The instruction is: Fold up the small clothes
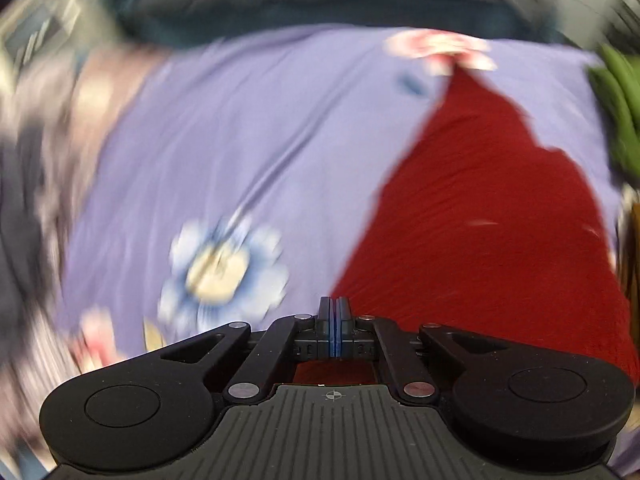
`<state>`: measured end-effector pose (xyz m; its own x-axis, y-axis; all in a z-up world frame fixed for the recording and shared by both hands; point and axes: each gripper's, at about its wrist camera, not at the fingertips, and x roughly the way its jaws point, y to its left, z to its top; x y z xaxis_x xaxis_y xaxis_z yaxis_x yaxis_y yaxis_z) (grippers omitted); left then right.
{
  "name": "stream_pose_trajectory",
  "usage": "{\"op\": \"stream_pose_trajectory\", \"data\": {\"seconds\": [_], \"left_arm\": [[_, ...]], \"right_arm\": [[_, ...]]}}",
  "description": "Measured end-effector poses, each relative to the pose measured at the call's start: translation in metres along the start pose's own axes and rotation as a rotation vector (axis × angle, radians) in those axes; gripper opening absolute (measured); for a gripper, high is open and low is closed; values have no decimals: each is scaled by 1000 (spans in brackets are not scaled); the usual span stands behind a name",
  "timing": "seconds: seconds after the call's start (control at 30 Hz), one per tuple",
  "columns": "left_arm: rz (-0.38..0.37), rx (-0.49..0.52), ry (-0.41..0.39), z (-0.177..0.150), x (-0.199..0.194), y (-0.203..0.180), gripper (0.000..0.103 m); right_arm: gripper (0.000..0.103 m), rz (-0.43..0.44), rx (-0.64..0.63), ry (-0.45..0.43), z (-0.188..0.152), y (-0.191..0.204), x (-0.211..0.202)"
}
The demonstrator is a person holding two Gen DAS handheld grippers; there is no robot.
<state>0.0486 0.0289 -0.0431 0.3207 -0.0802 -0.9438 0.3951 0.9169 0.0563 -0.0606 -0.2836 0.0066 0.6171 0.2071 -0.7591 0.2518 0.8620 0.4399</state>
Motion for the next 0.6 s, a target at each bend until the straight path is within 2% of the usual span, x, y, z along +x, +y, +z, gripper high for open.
{"op": "stream_pose_trajectory", "data": {"seconds": [0.03,0.07,0.1,0.2,0.27,0.3,0.33,0.4,0.47,0.53,0.6], "left_arm": [[-24,-46,-20,-2,-7,10,74],[-36,-62,-54,-5,-17,13,82],[-37,-48,-90,-9,-26,11,102],[4,30,-158,-15,-41,-8,103],[17,69,-167,-18,-41,-19,103],[14,88,-160,-19,-41,-22,103],[15,103,-153,-20,-40,-24,103],[35,126,-140,-24,-40,-26,103],[53,141,-143,-31,-45,-24,103],[64,133,-165,-38,-57,-14,103],[73,92,-214,-46,-74,-1,103]], "right_arm": [[95,-13,-6,13,6,3,10],[92,-36,4,25,11,5,17],[85,-31,21,28,14,8,22],[78,101,-12,75,14,25,35],[80,35,-96,129,6,43,54],[75,-11,-119,148,2,46,66],[68,-16,-104,162,-2,46,73],[12,110,-27,200,-6,48,79],[13,286,18,225,-6,64,74],[12,492,125,252,3,74,74],[12,578,232,225,19,84,83]]}}
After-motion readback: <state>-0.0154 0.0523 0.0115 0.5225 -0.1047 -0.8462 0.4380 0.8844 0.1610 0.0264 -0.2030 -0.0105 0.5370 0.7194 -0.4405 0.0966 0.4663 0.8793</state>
